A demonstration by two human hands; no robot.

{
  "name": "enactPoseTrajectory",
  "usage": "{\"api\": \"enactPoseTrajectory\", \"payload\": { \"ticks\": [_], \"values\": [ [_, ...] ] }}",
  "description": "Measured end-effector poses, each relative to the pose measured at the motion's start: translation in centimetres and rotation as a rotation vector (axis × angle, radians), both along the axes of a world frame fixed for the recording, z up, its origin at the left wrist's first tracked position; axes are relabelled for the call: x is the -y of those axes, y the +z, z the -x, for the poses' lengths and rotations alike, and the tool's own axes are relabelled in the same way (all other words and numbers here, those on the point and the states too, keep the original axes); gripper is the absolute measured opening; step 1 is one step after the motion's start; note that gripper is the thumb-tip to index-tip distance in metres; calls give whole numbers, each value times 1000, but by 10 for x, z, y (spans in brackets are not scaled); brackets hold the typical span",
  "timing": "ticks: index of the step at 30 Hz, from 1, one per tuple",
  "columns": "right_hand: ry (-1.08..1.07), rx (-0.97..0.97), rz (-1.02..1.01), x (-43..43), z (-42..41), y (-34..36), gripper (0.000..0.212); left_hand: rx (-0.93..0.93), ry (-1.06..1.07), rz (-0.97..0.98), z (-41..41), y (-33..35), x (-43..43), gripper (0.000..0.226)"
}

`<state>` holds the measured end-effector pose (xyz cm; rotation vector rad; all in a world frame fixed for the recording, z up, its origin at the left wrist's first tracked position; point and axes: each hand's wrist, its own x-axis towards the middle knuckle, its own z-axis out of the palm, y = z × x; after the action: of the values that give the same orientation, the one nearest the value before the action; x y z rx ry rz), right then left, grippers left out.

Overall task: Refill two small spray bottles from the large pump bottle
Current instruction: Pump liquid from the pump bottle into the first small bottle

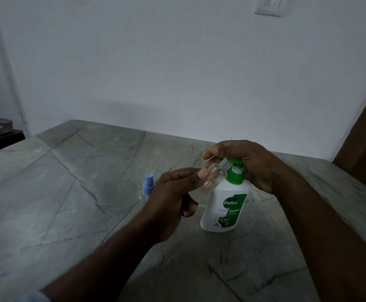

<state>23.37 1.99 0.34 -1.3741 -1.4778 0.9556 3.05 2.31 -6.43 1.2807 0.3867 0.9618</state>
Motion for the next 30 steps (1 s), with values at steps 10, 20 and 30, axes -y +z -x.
{"api": "enactPoseTrajectory", "payload": {
  "ticks": [10, 20, 30],
  "values": [
    [41, 13, -4, -4, -2, -8, 40, -1, 16, 22, 0, -3, 0, 20],
    [-2, 22, -32, -1, 1, 1, 29, 3, 18, 18, -1, 1, 1, 22],
    [29, 32, 27, -5, 0, -6, 24, -16, 16, 10, 2, -1, 0, 20]
  ]
}}
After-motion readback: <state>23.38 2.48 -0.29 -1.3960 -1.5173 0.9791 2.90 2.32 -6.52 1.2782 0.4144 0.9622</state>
